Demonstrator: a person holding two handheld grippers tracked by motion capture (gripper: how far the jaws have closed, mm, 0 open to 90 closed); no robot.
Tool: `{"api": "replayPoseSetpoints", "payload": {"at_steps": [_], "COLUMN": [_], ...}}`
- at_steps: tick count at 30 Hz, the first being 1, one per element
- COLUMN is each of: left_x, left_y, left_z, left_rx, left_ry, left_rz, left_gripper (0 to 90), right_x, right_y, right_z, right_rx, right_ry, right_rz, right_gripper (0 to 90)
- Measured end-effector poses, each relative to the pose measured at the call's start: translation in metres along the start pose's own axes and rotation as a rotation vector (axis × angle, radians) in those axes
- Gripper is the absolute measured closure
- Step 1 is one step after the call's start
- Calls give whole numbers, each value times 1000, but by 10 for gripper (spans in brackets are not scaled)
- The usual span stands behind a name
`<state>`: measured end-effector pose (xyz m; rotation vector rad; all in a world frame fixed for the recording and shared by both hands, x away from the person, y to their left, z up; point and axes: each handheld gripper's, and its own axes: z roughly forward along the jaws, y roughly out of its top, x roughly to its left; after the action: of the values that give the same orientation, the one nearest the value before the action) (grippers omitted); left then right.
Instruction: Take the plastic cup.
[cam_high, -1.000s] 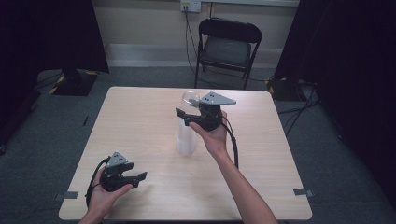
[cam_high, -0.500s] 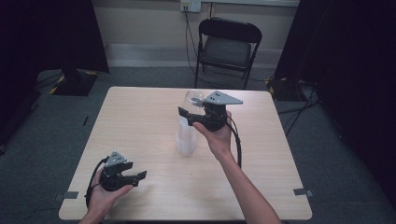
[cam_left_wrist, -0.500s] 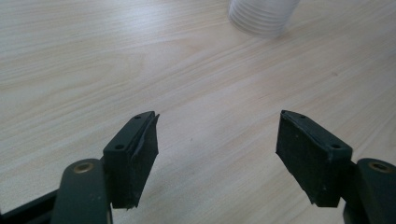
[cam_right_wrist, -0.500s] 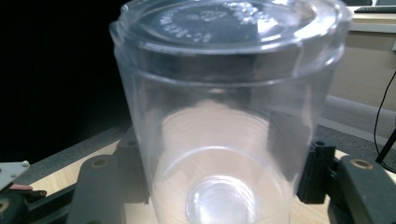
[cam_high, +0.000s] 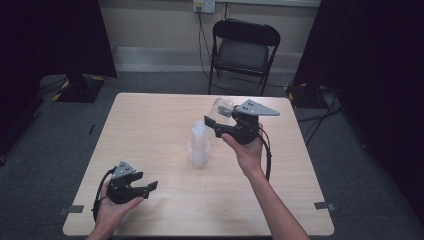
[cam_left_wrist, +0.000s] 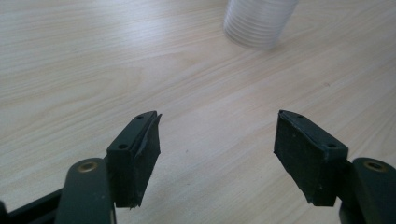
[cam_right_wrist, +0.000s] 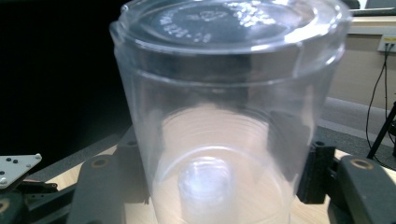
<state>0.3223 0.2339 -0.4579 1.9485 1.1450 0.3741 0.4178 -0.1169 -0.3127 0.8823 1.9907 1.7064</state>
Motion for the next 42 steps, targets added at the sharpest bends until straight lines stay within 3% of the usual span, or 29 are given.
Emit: {"api": "replayPoseSetpoints", "payload": {"at_steps": [9,12,13,16,20,24,26,32,34,39,42], "left_x": [-15,-18,-22,-25,-32,-43,-54,-69,-77,-90,-93], "left_y": [8,10,10,11,16,30,45,73,83,85,84], "left_z": [1,2,3,5,13,21,28,34,39,48,50], "left_rx": [-19,-15,-21,-24,-24,-48,-72,-117,-136,-150,-151], "left_ry": [-45,-54,-36,-35,-57,-79,-106,-135,-150,-186,-203], "left_rz": [63,65,77,86,91,129,160,170,188,221,218], "left_gripper": [302,299,301,316,355,376,375,392,394,436,450], "right_x": [-10,-12,-13,-15,-19,-21,-22,-26,-26,-22,-19], "right_y": [-16,-21,-26,-31,-36,-43,-46,-56,-61,-72,-79], "right_z": [-27,-31,-35,-39,-49,-58,-61,-60,-59,-62,-62], "right_rx": [-1,2,13,27,32,43,47,65,81,100,117], "right_ry": [-9,1,9,11,7,7,9,19,-5,13,19], "right_rz": [62,92,116,135,168,187,195,239,272,304,302], "right_gripper": [376,383,386,388,389,389,390,389,398,400,400]}}
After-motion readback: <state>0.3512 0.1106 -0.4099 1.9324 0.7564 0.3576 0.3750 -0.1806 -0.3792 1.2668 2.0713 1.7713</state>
